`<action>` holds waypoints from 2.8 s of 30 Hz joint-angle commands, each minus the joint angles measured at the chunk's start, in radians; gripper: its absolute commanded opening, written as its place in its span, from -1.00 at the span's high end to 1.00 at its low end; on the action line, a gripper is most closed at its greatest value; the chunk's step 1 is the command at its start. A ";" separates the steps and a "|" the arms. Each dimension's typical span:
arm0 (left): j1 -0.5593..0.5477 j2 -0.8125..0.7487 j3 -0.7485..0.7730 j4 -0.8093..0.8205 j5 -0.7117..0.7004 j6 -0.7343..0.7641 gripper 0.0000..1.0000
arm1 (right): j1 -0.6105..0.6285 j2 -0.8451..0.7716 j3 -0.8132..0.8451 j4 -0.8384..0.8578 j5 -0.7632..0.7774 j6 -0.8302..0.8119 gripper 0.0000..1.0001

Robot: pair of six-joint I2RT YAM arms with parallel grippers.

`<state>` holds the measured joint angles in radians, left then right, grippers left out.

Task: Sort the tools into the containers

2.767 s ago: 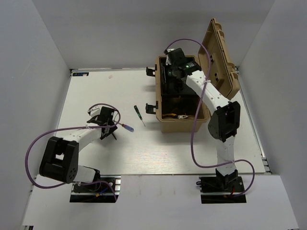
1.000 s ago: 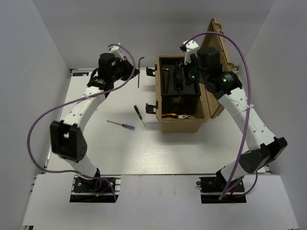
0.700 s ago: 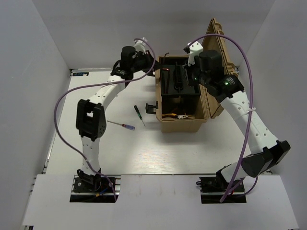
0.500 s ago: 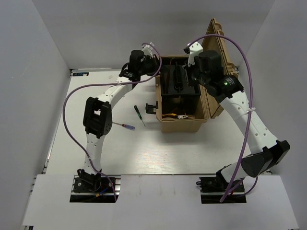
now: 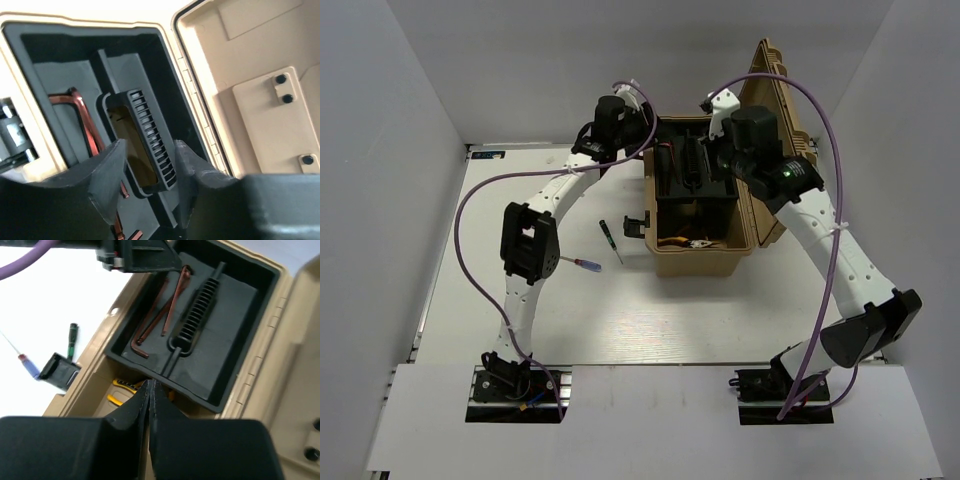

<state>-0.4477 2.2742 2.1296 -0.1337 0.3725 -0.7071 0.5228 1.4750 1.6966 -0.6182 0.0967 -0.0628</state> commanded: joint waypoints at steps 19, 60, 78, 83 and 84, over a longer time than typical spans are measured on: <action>0.044 -1.555 -1.242 -0.524 -0.992 0.075 -0.90 | 0.348 0.658 0.537 -0.114 -0.129 0.021 0.56; 0.026 -1.868 -1.444 -0.550 -0.923 0.126 -0.97 | 0.408 1.055 0.498 0.164 0.370 0.052 0.08; 0.026 -1.868 -1.444 -0.550 -0.932 0.126 -0.97 | 0.408 1.061 0.500 0.077 0.126 0.121 0.17; 0.026 -1.868 -1.444 -0.550 -0.942 0.126 -0.97 | 0.410 1.055 0.500 0.064 0.080 0.132 0.23; 0.026 -1.868 -1.444 -0.550 -0.942 0.126 -0.97 | 0.410 1.056 0.502 0.066 0.077 0.130 0.23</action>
<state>-0.4164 0.4004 0.6937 -0.6960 -0.5610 -0.5907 0.9241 2.5275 2.1937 -0.4747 0.2440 0.0463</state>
